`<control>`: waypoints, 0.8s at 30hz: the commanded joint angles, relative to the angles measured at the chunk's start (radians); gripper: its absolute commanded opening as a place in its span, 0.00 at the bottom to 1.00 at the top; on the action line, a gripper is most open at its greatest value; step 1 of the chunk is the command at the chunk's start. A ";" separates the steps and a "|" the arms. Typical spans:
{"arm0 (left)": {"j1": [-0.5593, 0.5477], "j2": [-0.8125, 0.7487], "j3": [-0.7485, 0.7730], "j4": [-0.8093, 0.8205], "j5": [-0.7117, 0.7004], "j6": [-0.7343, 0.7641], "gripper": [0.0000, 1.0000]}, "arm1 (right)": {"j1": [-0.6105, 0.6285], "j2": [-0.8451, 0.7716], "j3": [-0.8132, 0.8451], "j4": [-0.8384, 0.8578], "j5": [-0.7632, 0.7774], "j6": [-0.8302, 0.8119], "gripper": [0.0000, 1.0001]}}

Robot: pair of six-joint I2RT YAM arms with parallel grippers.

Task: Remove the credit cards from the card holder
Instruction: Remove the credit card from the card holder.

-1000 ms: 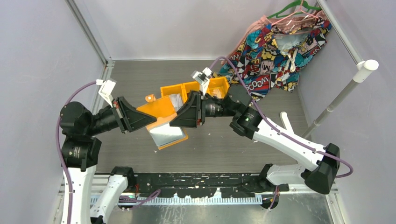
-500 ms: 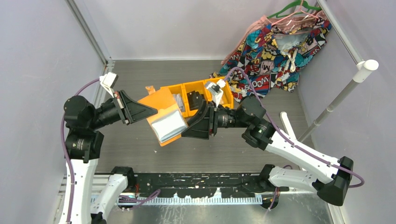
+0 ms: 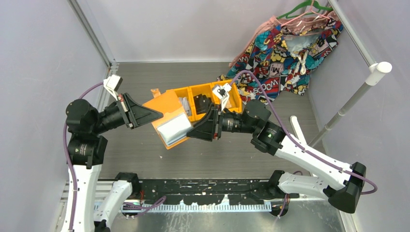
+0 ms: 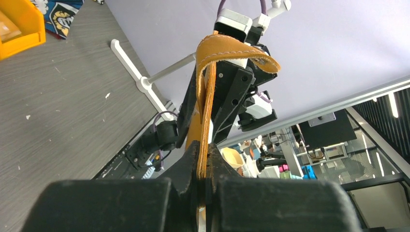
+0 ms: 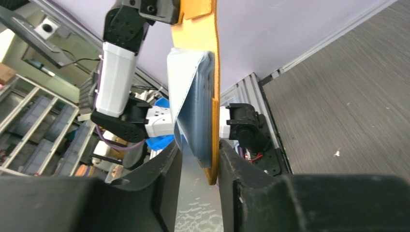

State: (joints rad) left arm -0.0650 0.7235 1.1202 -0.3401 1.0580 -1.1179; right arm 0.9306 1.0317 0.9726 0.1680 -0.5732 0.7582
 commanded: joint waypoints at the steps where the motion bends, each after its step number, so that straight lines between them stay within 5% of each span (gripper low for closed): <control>1: 0.000 -0.003 0.027 0.056 0.016 -0.023 0.00 | 0.005 -0.037 0.053 -0.021 0.041 -0.065 0.40; 14: 0.000 0.011 0.035 0.050 0.000 -0.057 0.00 | 0.007 -0.041 0.033 -0.028 0.006 -0.075 0.45; 24: 0.000 0.010 0.030 0.044 -0.010 -0.079 0.00 | 0.005 -0.051 0.029 0.002 0.016 -0.081 0.30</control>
State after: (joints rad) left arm -0.0650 0.7364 1.1217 -0.3405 1.0550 -1.1740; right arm 0.9302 1.0138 0.9745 0.1108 -0.5545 0.6945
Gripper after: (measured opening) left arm 0.022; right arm 0.324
